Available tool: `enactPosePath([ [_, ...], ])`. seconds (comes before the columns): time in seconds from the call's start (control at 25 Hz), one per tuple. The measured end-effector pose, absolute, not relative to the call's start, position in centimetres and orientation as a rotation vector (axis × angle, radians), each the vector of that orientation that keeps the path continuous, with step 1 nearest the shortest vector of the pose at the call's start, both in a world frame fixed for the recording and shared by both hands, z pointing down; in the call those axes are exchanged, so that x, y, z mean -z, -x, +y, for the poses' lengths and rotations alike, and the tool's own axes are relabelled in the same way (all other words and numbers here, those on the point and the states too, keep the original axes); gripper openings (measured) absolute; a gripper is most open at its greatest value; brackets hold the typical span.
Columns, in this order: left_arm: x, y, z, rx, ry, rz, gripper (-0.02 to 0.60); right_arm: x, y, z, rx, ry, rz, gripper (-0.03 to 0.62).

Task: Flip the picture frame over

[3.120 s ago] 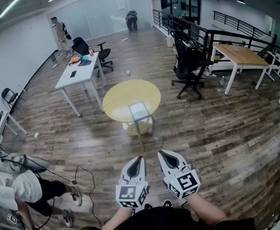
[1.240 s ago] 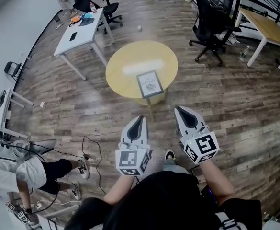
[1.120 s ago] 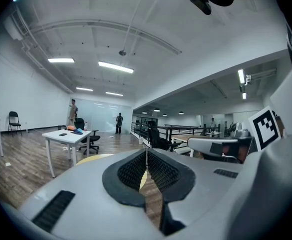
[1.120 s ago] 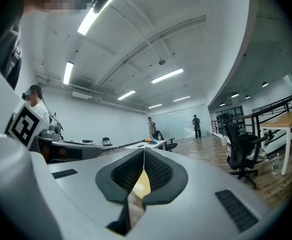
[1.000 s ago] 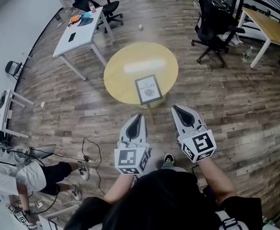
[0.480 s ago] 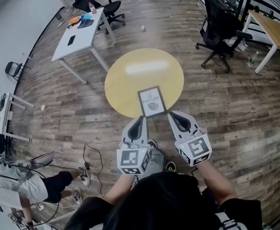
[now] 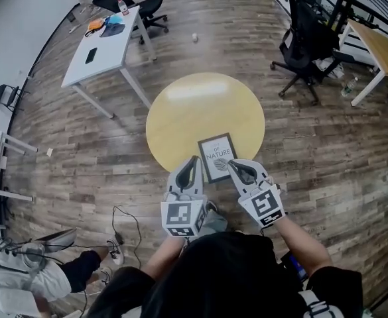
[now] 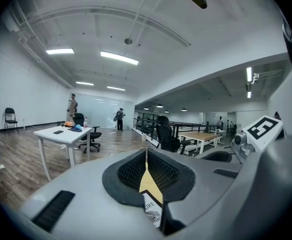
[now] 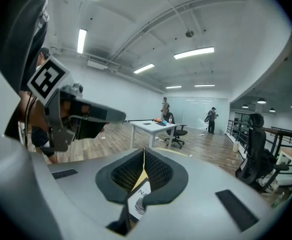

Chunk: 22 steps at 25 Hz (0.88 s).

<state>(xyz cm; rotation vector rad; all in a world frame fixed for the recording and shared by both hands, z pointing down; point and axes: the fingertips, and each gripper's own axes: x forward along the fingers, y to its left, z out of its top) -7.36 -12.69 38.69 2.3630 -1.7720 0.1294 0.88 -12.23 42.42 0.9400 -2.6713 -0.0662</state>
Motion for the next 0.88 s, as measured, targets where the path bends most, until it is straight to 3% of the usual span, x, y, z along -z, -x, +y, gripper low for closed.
enactPosePath([
  [0.64, -45.6, 12.6, -19.3, -0.210, -2.265, -1.728, 0.029, -65.6, 5.8, -10.6, 0.311, -0.139, -2.141, 0.023],
  [0.68, -45.9, 12.8, -19.5, -0.212, -2.256, -1.731, 0.029, -66.5, 6.0, -10.4, 0.337, -0.108, -2.119, 0.039],
  [0.76, -46.4, 13.2, -19.7, -0.213, -2.239, -1.735, 0.029, -68.2, 6.3, -10.0, 0.373, -0.055, -2.077, 0.162],
  [0.88, -47.5, 13.7, -19.7, -0.223, -2.217, -1.738, 0.029, -70.7, 6.4, -9.9, 0.470, -0.026, -2.003, 0.207],
])
